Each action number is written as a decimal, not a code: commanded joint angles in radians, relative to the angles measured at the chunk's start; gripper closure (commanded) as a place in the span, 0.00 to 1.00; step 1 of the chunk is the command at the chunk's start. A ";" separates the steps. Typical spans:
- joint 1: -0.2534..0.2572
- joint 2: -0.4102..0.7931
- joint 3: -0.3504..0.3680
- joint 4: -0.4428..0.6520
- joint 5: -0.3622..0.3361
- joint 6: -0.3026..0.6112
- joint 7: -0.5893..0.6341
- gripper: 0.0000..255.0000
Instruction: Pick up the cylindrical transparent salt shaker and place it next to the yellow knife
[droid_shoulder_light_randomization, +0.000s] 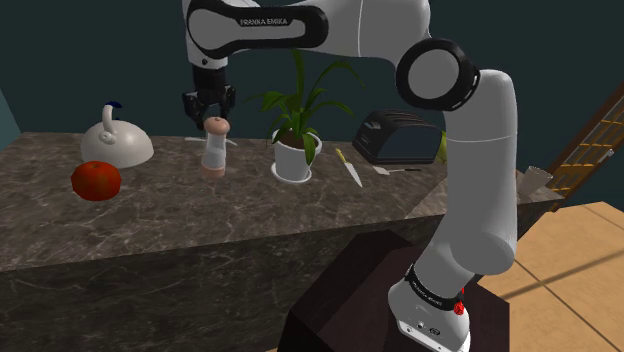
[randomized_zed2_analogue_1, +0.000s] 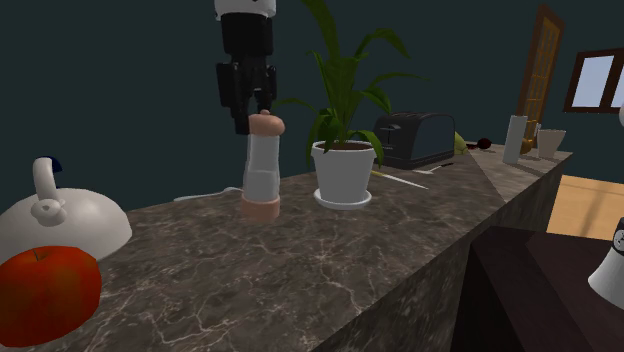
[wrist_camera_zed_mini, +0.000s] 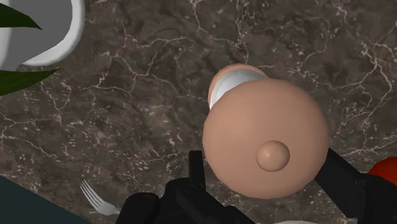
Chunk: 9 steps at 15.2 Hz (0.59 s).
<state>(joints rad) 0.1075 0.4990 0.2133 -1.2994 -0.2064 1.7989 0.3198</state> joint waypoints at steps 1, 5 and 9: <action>0.002 0.001 0.000 0.030 0.001 -0.028 -0.004 1.00; -0.052 -0.056 -0.010 -0.050 0.016 0.001 -0.060 1.00; -0.120 -0.115 -0.029 -0.138 0.035 0.041 -0.139 1.00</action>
<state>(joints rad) 0.0041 0.3863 0.1901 -1.4364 -0.1752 1.8379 0.2043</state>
